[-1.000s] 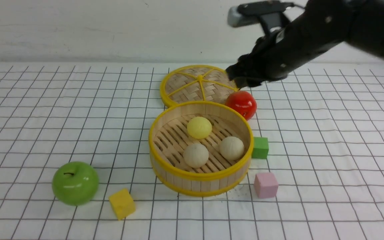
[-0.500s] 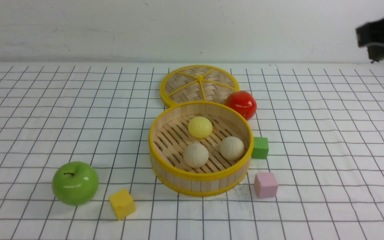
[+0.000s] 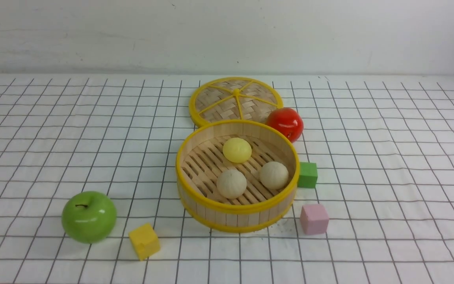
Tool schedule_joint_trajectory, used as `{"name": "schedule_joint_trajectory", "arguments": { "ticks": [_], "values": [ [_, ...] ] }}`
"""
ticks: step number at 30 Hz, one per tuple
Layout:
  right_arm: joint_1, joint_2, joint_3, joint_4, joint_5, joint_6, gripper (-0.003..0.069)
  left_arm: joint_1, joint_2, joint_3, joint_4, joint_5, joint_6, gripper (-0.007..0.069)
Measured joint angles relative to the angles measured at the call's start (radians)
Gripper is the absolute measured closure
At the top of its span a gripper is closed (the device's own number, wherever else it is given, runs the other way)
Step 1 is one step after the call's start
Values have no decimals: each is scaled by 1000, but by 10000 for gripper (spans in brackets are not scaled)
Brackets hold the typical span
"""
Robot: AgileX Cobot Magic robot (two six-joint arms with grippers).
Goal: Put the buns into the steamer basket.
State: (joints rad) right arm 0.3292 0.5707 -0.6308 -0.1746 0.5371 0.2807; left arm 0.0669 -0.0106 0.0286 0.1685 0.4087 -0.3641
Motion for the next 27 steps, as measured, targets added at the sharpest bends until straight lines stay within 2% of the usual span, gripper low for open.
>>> {"name": "schedule_joint_trajectory", "arguments": {
  "ticks": [7, 27],
  "values": [
    [0, -135, 93, 1, 9, 3, 676, 0, 0, 0, 0, 0, 0, 482],
    [0, -141, 100, 0, 8, 3, 659, 0, 0, 0, 0, 0, 0, 482]
  ]
}}
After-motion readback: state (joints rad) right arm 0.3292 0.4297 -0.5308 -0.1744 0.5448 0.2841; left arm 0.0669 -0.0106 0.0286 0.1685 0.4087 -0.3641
